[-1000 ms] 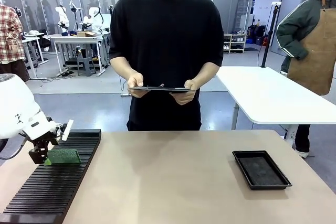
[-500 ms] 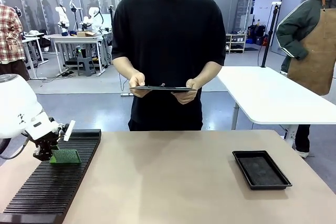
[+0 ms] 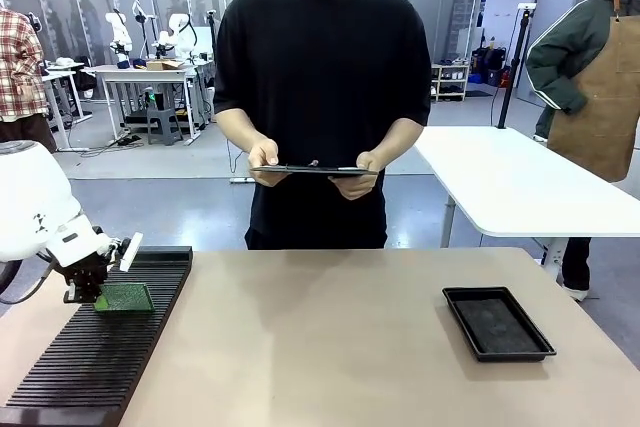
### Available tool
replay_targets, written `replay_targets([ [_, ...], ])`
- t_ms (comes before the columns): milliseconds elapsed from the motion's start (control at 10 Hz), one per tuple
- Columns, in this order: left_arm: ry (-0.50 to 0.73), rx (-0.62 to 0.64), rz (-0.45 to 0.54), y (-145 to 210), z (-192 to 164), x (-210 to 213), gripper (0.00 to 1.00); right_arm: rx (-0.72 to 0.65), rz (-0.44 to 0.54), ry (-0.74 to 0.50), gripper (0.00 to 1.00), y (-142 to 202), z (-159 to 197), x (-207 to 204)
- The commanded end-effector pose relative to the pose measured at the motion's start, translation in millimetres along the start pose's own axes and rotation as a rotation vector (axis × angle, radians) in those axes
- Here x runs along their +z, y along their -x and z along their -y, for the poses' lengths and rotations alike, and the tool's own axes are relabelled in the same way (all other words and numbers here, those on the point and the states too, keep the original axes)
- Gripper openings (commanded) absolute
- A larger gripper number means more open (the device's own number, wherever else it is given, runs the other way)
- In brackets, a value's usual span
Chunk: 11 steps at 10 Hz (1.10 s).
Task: Inspect the PCB.
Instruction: Pick up the Blank PCB and present it to the human.
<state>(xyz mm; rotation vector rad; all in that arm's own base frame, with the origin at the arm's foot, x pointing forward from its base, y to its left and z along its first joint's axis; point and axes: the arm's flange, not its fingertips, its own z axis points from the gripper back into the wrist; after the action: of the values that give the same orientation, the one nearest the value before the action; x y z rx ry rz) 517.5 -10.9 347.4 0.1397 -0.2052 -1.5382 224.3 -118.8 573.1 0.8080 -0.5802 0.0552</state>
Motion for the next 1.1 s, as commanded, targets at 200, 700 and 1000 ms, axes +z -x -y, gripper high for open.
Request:
replay_targets([
  [200, 0.019, 0.089, 0.067, 4.4, -6.5, 76.4, 0.0, 0.011, -0.003, -0.005, 1.0, 2.0, 0.5, -2.0],
  [700, 0.271, 0.459, 0.487, 21.8, -2.0, 126.6, 0.0, 0.011, -0.003, -0.005, 1.0, 2.0, 0.5, -2.0],
  [1000, 0.435, 0.661, 0.76, 21.1, -9.6, 108.3, 0.0, 0.011, -0.003, -0.005, 1.0, 2.0, 0.5, -2.0],
])
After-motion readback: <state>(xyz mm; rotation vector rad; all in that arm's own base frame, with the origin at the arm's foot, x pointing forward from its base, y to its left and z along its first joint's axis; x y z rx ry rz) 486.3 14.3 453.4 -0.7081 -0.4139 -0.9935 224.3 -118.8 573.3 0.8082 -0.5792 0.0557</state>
